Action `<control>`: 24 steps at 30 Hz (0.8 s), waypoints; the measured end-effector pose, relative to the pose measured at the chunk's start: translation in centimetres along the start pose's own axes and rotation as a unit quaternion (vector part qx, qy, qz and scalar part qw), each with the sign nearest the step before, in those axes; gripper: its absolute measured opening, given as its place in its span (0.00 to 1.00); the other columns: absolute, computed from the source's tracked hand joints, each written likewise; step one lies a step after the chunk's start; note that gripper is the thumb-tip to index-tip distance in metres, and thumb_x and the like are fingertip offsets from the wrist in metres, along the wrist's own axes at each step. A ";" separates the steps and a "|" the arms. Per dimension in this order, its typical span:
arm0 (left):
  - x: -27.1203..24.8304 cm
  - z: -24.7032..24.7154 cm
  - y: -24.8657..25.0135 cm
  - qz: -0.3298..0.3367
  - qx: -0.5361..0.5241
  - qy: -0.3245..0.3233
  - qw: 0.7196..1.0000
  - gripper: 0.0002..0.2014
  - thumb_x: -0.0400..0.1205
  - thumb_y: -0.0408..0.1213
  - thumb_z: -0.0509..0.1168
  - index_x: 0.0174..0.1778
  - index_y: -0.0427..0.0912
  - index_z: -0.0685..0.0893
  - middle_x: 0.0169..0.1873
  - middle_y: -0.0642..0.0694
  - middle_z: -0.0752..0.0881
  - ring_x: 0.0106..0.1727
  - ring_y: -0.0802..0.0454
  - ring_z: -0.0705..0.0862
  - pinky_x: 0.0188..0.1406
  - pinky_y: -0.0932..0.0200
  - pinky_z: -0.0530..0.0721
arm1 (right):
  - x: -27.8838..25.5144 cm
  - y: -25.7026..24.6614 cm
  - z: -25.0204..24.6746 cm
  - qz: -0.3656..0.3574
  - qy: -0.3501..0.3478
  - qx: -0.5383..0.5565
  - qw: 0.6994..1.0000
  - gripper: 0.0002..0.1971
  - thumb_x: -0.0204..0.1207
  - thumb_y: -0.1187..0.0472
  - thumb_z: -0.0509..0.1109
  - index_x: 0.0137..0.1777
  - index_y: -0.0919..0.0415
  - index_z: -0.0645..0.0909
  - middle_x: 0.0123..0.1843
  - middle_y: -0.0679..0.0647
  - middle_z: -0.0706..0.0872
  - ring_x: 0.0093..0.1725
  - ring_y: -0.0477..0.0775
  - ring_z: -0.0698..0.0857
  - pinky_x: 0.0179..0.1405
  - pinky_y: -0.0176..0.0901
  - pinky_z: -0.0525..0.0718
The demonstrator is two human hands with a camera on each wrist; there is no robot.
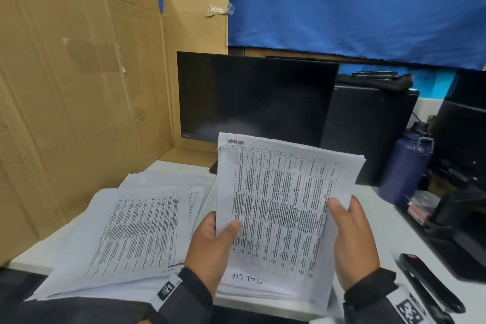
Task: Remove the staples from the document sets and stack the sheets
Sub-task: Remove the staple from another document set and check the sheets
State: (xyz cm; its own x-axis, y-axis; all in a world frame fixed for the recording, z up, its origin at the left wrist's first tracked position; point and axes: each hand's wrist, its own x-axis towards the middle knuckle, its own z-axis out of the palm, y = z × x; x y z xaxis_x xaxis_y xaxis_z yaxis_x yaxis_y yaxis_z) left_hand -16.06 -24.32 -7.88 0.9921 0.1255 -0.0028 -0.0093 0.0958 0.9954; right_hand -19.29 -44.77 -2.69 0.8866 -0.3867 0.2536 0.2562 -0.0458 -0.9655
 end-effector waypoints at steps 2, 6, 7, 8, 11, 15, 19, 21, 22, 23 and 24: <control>0.0 0.0 0.0 -0.005 -0.009 0.000 1.000 0.10 0.86 0.34 0.69 0.59 0.51 0.89 0.52 0.53 0.95 0.59 0.52 0.92 0.69 0.45 0.86 | 0.2 0.4 -0.1 0.003 -0.009 -0.008 1.000 0.12 0.84 0.68 0.65 0.60 0.51 0.82 0.54 0.41 0.92 0.53 0.39 0.89 0.52 0.40 0.82; -0.4 0.1 0.4 -0.023 -0.013 -0.010 1.000 0.07 0.88 0.37 0.67 0.58 0.52 0.88 0.51 0.56 0.95 0.61 0.54 0.89 0.71 0.48 0.81 | 0.5 0.5 -0.3 0.020 -0.022 -0.010 1.000 0.13 0.82 0.70 0.66 0.59 0.54 0.85 0.53 0.44 0.93 0.51 0.42 0.91 0.47 0.40 0.83; -0.5 0.0 0.4 -0.026 -0.009 -0.010 1.000 0.06 0.89 0.39 0.66 0.55 0.54 0.87 0.51 0.57 0.94 0.61 0.58 0.87 0.72 0.49 0.78 | 0.5 0.4 -0.3 0.023 -0.026 -0.007 0.999 0.13 0.83 0.70 0.66 0.59 0.55 0.86 0.53 0.45 0.94 0.51 0.44 0.92 0.48 0.42 0.84; -0.5 0.0 0.5 -0.031 0.000 -0.009 0.999 0.05 0.89 0.41 0.65 0.52 0.56 0.86 0.50 0.59 0.92 0.59 0.63 0.84 0.73 0.50 0.75 | 0.5 0.4 -0.4 0.023 -0.026 -0.007 0.999 0.12 0.83 0.70 0.66 0.58 0.55 0.86 0.53 0.46 0.94 0.51 0.45 0.92 0.49 0.44 0.84; -0.3 -0.3 0.5 -0.025 0.032 -0.008 0.999 0.11 0.90 0.43 0.64 0.44 0.51 0.88 0.47 0.55 0.93 0.56 0.57 0.88 0.76 0.44 0.77 | 0.4 0.1 -0.4 0.026 -0.026 0.001 0.999 0.12 0.84 0.68 0.65 0.57 0.54 0.86 0.52 0.45 0.94 0.51 0.45 0.92 0.48 0.44 0.83; -0.4 -0.3 1.2 0.016 0.057 0.000 0.998 0.12 0.90 0.42 0.63 0.48 0.53 0.91 0.47 0.50 0.95 0.55 0.45 0.92 0.64 0.36 0.88 | 0.5 -0.5 -0.4 0.023 -0.026 -0.013 0.999 0.11 0.86 0.63 0.63 0.57 0.50 0.87 0.51 0.40 0.93 0.50 0.41 0.91 0.49 0.43 0.83; -0.2 -1.2 4.1 0.081 0.098 0.010 0.992 0.12 0.91 0.41 0.61 0.53 0.53 0.91 0.47 0.54 0.96 0.50 0.53 0.94 0.56 0.44 0.91 | 1.7 -1.4 -1.1 0.011 -0.041 -0.146 0.988 0.21 0.80 0.59 0.73 0.72 0.51 0.74 0.68 0.47 0.85 0.62 0.47 0.86 0.59 0.46 0.83; 0.1 -2.1 5.8 0.117 0.150 0.035 0.981 0.12 0.91 0.43 0.61 0.50 0.53 0.90 0.43 0.53 0.95 0.44 0.53 0.94 0.46 0.48 0.92 | 1.6 -2.5 -1.3 -0.065 0.048 -0.268 0.960 0.39 0.73 0.59 0.79 0.80 0.55 0.63 0.76 0.54 0.72 0.72 0.56 0.75 0.71 0.54 0.76; 0.4 -2.5 6.6 0.143 0.197 0.051 0.969 0.12 0.90 0.44 0.61 0.47 0.52 0.89 0.39 0.51 0.94 0.41 0.51 0.93 0.41 0.48 0.90 | 1.1 -3.5 -1.3 -0.152 0.091 -0.318 0.931 0.41 0.70 0.60 0.80 0.80 0.59 0.63 0.75 0.57 0.70 0.74 0.60 0.71 0.75 0.57 0.72; 0.6 -2.9 7.5 0.175 0.254 0.064 0.949 0.13 0.90 0.45 0.60 0.44 0.51 0.87 0.36 0.47 0.92 0.39 0.47 0.90 0.39 0.47 0.88 | 0.4 -4.5 -1.1 -0.259 0.112 -0.352 0.892 0.38 0.70 0.62 0.79 0.78 0.63 0.66 0.73 0.60 0.72 0.74 0.62 0.71 0.75 0.59 0.71; 0.8 -3.1 8.3 0.205 0.312 0.067 0.925 0.14 0.90 0.46 0.60 0.41 0.49 0.84 0.33 0.46 0.89 0.38 0.44 0.88 0.38 0.47 0.86 | -0.5 -5.5 -0.6 -0.356 0.103 -0.371 0.851 0.33 0.70 0.63 0.77 0.75 0.66 0.72 0.70 0.62 0.75 0.73 0.64 0.72 0.75 0.60 0.70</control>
State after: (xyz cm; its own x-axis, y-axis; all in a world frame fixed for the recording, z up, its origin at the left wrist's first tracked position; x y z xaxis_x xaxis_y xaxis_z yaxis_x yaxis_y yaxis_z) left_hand -15.77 -20.41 0.12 0.8960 0.1506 0.4178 -0.2661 -0.5711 0.7766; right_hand -21.39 -44.92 2.46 0.5016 -0.1681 0.8486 0.3191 -0.8758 -0.3621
